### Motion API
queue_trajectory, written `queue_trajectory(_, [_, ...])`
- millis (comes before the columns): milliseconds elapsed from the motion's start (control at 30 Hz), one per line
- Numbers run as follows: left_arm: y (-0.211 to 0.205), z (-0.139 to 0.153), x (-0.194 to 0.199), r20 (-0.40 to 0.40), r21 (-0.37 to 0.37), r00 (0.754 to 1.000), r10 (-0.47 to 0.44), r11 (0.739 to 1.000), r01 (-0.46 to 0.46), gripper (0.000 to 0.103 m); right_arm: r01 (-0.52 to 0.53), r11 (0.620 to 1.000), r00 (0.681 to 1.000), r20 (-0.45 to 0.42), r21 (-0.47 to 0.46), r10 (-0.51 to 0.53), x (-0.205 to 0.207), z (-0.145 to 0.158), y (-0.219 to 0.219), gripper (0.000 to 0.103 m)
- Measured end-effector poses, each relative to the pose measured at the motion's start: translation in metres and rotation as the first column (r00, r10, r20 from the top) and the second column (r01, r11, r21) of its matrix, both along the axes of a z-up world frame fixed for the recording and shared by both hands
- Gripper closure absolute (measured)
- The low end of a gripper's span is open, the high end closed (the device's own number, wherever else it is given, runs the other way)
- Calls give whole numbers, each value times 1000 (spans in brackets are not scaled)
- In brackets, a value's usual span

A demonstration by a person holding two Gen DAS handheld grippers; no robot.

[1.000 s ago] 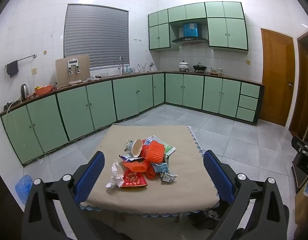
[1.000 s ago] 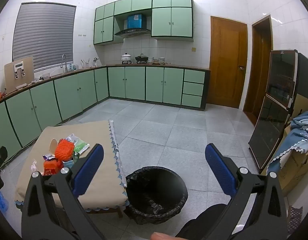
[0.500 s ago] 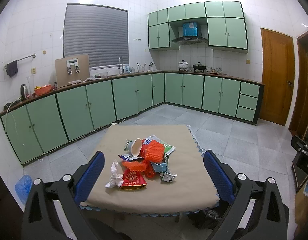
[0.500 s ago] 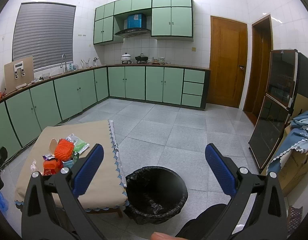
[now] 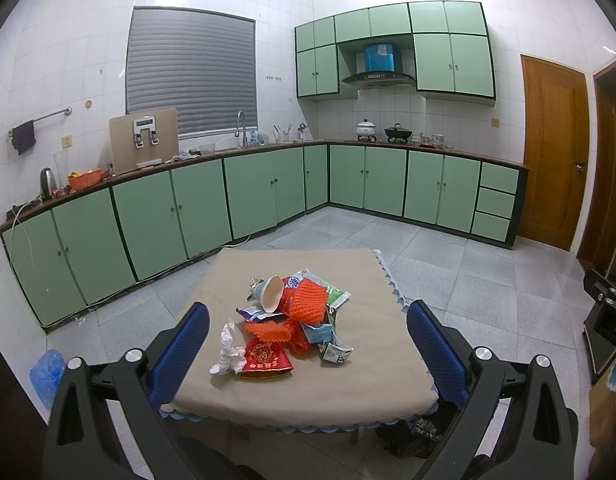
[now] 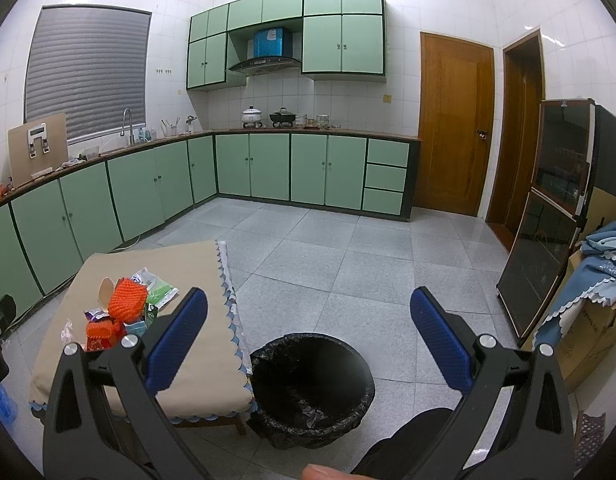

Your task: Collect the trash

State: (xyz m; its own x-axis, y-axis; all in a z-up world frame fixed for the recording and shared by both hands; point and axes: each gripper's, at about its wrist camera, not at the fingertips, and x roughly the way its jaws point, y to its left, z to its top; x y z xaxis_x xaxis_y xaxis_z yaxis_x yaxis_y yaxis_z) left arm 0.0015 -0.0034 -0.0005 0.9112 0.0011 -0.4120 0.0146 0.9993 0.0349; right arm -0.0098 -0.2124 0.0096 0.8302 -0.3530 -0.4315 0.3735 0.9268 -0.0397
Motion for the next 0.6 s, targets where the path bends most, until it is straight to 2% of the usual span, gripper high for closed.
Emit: queue_trajectory(600, [4,-1,1,0,-5,1000,5,1000,-5,6,-6,1000,1000,-6,-8,6,1,1,5,5])
